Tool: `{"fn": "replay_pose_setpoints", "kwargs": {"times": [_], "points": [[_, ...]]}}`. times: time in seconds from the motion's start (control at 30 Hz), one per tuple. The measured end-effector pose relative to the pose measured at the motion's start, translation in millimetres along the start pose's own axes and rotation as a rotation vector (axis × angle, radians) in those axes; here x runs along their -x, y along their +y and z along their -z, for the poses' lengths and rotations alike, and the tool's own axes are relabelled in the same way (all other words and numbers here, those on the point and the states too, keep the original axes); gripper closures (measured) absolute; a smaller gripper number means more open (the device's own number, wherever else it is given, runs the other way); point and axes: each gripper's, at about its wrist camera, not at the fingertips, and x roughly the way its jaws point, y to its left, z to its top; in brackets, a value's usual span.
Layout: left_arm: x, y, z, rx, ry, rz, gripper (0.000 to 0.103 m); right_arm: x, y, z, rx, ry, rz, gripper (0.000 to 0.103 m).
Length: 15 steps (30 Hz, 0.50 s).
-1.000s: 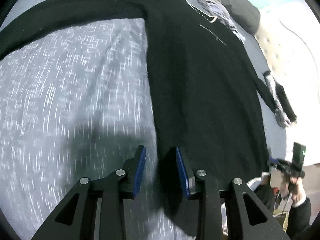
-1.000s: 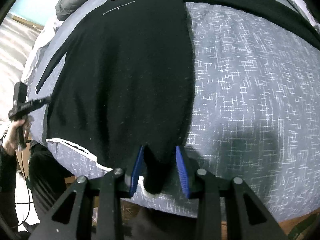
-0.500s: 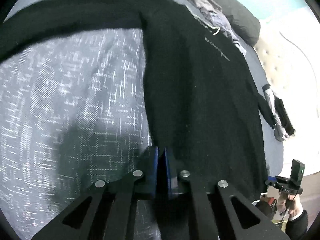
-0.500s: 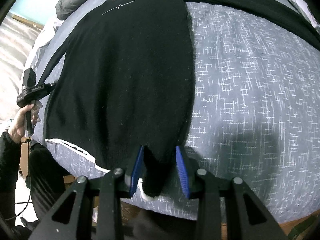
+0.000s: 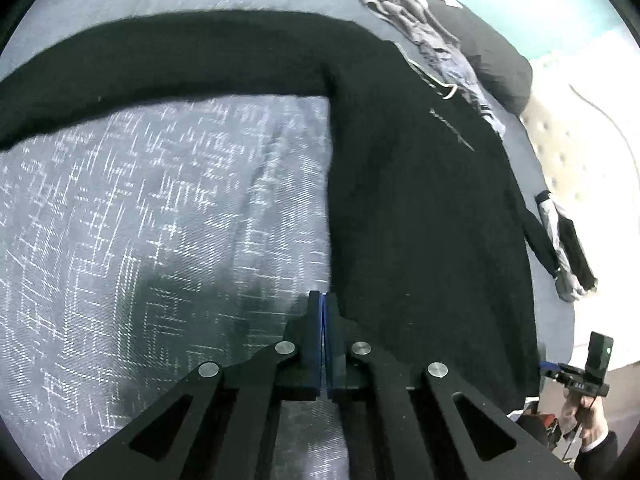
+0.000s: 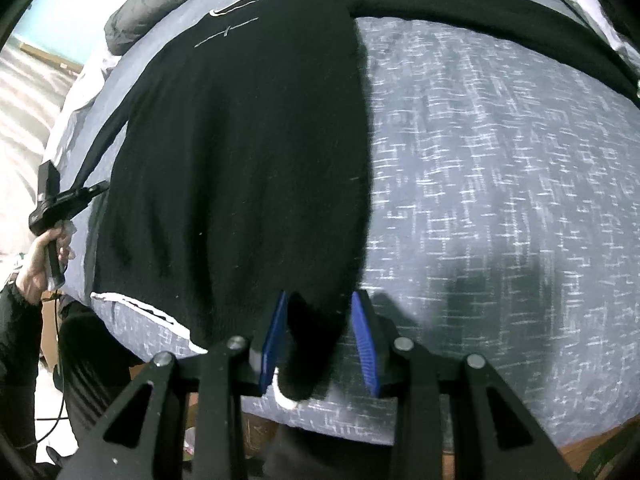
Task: Fold clothes
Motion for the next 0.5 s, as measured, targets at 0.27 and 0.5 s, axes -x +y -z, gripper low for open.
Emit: {"fn": "replay_pose_setpoints", "kwargs": {"times": [0.27,0.5], "points": [[10,-30,-1,-0.078,0.012,0.034,0.096,-4,-7,0,-0.067,0.024,-0.049,0.052],[19,-40,10,-0.115,0.036,0.039,0.091,-21,-2,15,-0.048,0.074,-0.039,0.092]]}}
